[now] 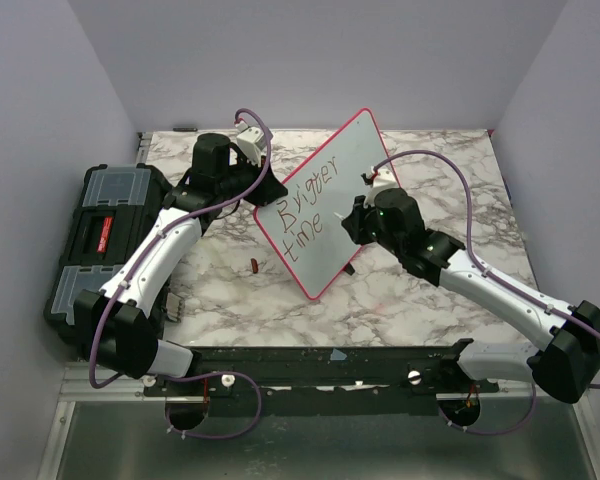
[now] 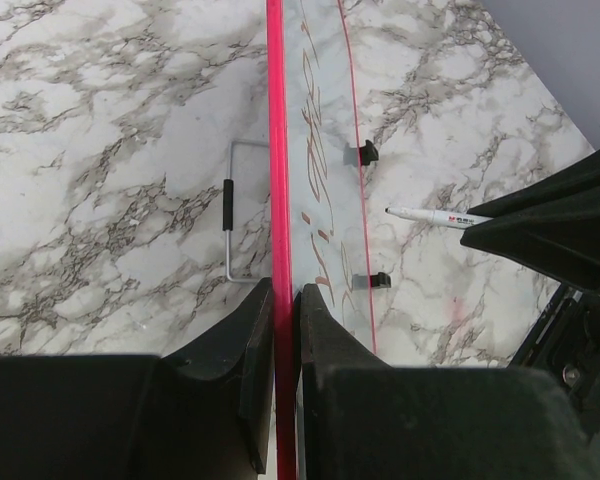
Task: Write a sentence on the whiteboard
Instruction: Write on the whiteboard at the whiteboard stand.
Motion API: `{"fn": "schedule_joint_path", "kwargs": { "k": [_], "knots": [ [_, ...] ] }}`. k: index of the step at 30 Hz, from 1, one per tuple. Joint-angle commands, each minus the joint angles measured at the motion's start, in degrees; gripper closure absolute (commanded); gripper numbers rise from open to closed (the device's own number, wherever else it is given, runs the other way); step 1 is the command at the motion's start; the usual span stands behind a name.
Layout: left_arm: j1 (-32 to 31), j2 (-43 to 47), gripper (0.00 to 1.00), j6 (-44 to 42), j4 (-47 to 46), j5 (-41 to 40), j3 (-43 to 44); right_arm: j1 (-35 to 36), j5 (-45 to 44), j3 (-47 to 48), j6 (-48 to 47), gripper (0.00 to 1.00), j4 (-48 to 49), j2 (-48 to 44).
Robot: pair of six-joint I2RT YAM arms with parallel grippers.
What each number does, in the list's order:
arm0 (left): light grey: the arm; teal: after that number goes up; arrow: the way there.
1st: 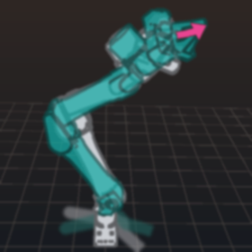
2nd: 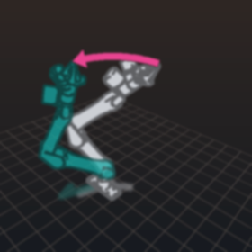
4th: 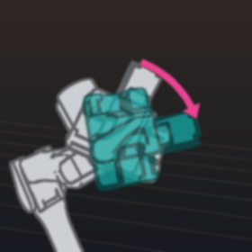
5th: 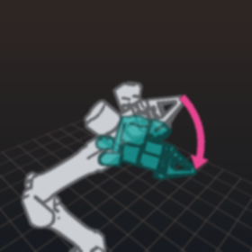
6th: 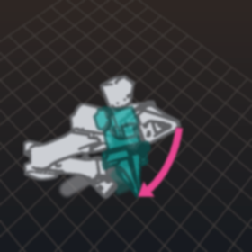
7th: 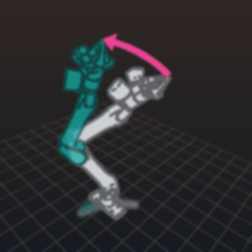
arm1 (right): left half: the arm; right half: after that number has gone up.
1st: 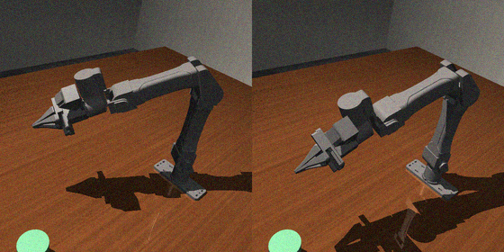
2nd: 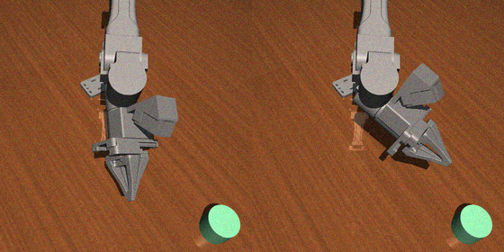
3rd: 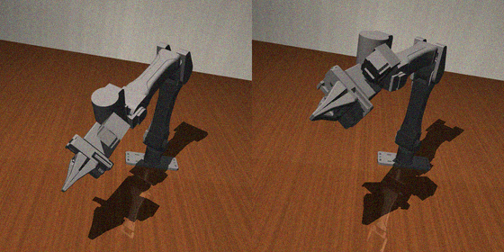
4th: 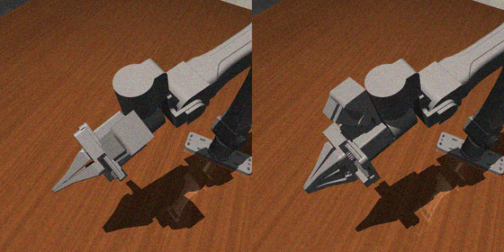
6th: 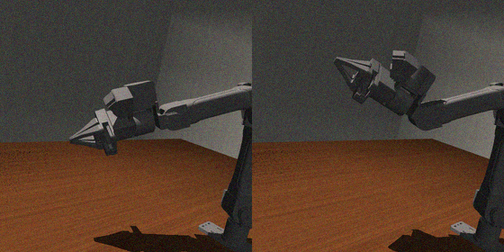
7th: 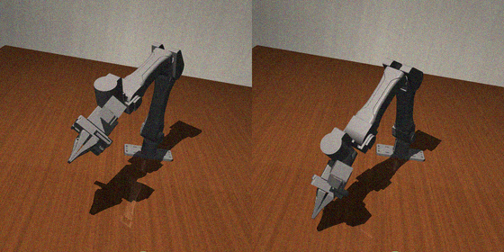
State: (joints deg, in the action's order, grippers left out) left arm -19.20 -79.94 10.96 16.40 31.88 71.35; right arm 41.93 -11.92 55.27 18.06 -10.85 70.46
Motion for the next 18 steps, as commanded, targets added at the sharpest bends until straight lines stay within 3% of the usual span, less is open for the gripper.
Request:
{"fn": "schedule_joint_path", "kwargs": {
  "k": [1, 18],
  "knots": [
    [-0.2, 1.7, 1.0, -3.8, 1.0, -2.1, 1.7, -0.3, 4.2, 0.3, 0.2, 0.99, 0.6, -1.1],
    [-0.2, 3.0, 1.0, -3.5, 1.0, -0.2, 1.8, -0.4, 2.6, 2.3, 0.1, 0.99, 4.8, 1.4]
  ]
}}
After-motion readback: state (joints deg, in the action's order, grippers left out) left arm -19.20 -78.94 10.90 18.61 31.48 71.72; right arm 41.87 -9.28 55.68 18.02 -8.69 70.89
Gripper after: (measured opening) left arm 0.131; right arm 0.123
